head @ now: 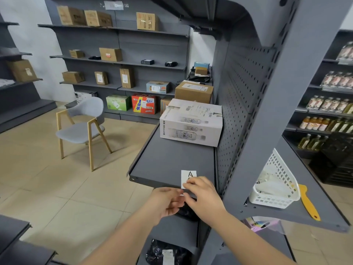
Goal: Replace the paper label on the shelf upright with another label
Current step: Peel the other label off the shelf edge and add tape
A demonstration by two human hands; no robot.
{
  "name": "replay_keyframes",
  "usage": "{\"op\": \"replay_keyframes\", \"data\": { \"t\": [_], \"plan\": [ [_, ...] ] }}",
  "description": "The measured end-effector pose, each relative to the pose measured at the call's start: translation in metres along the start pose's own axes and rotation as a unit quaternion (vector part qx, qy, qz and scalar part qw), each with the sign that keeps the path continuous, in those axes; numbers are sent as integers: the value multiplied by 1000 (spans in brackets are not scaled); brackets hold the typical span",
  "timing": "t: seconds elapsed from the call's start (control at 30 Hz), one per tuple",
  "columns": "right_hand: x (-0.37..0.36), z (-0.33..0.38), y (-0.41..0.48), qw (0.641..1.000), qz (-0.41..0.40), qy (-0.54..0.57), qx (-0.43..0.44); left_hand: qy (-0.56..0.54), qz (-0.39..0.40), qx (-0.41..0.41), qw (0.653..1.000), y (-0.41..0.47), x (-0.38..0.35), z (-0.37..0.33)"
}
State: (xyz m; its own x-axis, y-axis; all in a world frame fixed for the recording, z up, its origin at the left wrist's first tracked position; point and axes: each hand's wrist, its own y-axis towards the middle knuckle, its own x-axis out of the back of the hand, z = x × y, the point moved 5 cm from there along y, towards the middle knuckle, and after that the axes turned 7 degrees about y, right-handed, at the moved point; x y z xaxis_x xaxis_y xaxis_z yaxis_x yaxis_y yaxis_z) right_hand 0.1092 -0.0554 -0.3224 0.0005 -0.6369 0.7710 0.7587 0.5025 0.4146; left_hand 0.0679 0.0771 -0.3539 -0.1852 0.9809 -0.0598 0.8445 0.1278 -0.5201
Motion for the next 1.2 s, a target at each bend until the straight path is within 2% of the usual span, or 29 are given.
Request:
{"op": "replay_keyframes", "data": {
  "t": [0.3,0.53,0.7,0.93,1.1,1.2],
  "plan": [
    [8,6,-5,998,-4,50,-32,-21,5,-20,1000,-4,-8,-4],
    [20,12,-4,996,-26,79,-32,11,0,-58,998,-11,-11,-13],
    [53,29,4,992,-66,108,-8,60,-21,-157,986,-27,-16,-40],
    [103,47,9,982,-119,143,35,97,-6,-316,944,-60,-32,-88],
    [128,55,5,969,-174,167,49,120,6,-387,914,-79,-42,-109],
    [145,59,-2,970,-192,138,62,149,6,-426,892,-84,-50,-121]
  ]
}}
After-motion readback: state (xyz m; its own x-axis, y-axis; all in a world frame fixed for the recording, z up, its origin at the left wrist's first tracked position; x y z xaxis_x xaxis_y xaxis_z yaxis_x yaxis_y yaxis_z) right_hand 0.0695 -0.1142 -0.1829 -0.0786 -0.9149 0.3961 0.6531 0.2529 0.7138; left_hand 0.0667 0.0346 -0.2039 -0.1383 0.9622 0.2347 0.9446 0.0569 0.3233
